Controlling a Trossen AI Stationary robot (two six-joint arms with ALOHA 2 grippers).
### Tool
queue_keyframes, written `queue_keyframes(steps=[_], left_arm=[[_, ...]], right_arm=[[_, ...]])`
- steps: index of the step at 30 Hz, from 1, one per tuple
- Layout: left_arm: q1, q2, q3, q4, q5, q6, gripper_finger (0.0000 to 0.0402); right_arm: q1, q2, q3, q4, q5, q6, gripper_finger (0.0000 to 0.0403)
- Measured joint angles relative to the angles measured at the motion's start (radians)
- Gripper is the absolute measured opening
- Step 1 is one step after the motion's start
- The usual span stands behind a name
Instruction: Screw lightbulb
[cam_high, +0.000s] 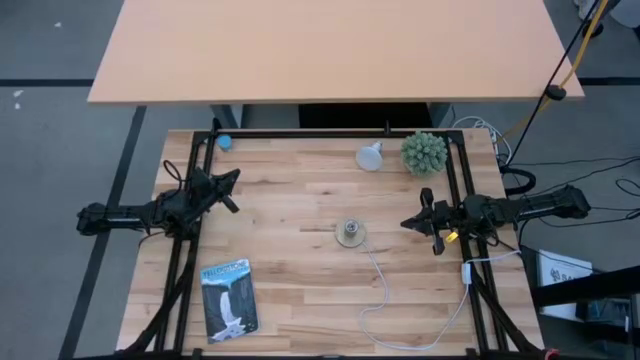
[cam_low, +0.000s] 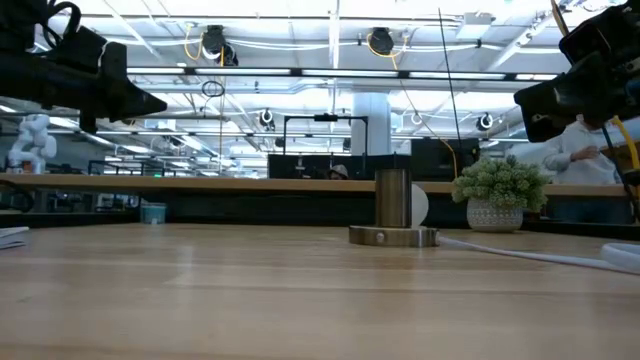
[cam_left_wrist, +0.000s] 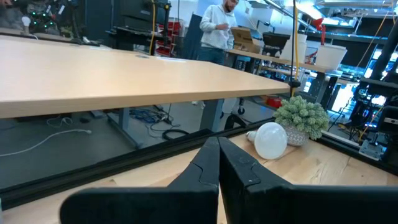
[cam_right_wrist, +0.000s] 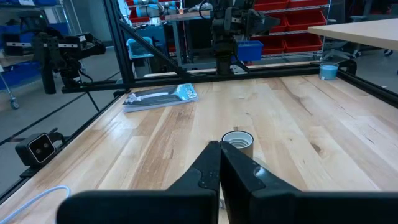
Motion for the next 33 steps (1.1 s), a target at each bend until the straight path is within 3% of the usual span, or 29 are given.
queue_keyframes(steps=[27, 33], left_arm=[[0.0, 0.0, 0.0, 0.0, 0.0, 0.0, 0.0], [0.0, 0.0, 0.0, 0.0, 0.0, 0.0, 0.0]], right_arm=[[0.0, 0.0, 0.0, 0.015, 0.002, 0.025, 0.0], [0.0, 0.001, 0.0, 0.015, 0.176, 0.016, 0.0]])
